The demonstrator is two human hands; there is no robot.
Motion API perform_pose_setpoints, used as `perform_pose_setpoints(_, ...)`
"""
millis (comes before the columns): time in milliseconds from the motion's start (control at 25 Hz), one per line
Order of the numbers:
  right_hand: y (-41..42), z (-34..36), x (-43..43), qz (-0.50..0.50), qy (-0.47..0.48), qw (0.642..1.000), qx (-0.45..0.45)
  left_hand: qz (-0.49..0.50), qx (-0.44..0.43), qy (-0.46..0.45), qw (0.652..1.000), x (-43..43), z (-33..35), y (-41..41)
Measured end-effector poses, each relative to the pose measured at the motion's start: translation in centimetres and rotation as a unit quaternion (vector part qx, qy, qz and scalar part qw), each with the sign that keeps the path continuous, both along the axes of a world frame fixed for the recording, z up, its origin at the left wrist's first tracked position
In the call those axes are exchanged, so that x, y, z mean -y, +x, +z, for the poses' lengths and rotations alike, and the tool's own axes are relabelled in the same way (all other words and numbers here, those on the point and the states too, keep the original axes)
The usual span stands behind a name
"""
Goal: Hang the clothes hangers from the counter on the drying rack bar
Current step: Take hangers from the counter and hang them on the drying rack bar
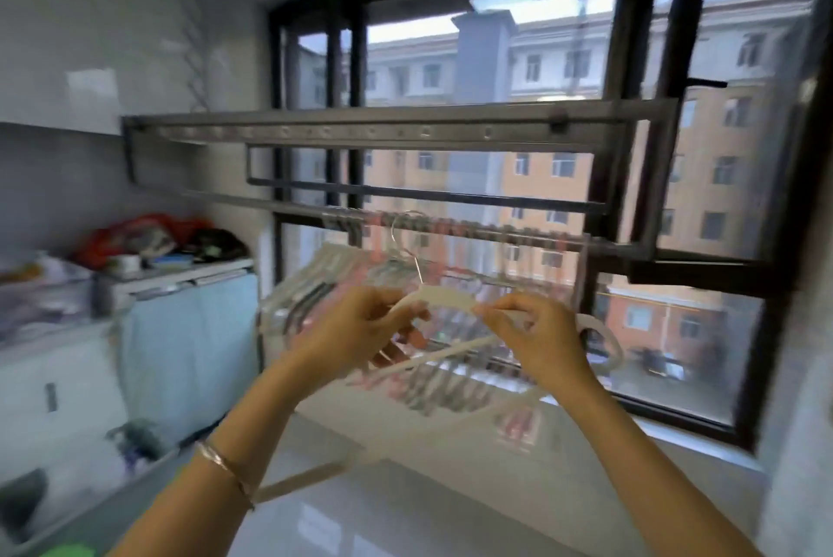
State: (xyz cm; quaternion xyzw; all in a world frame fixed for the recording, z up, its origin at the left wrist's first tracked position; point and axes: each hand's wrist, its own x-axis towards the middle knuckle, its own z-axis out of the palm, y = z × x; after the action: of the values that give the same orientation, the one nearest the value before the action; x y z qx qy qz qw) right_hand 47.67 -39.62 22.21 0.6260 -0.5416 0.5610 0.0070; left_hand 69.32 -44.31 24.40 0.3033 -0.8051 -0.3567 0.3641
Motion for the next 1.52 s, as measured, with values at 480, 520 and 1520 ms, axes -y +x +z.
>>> perform_pose_setpoints(480, 20.9, 0.0, 18.3, -0.028, -0.023, 0.994, -0.102, 0.149, -0.073, 0.067, 0.984, 11.5, -1.1, 25.5)
perform_pose_setpoints(520, 21.0, -0.1, 19.7, -0.032, -0.012, 0.994, -0.106, 0.172, -0.102, 0.064, 0.978, 13.0, -1.2, 26.0)
perform_pose_setpoints(1520, 19.2, -2.6, 36.7, -0.188, 0.241, 0.929, -0.21, -0.044, -0.132, 0.101, 0.985, 42.8, -4.7, 8.6)
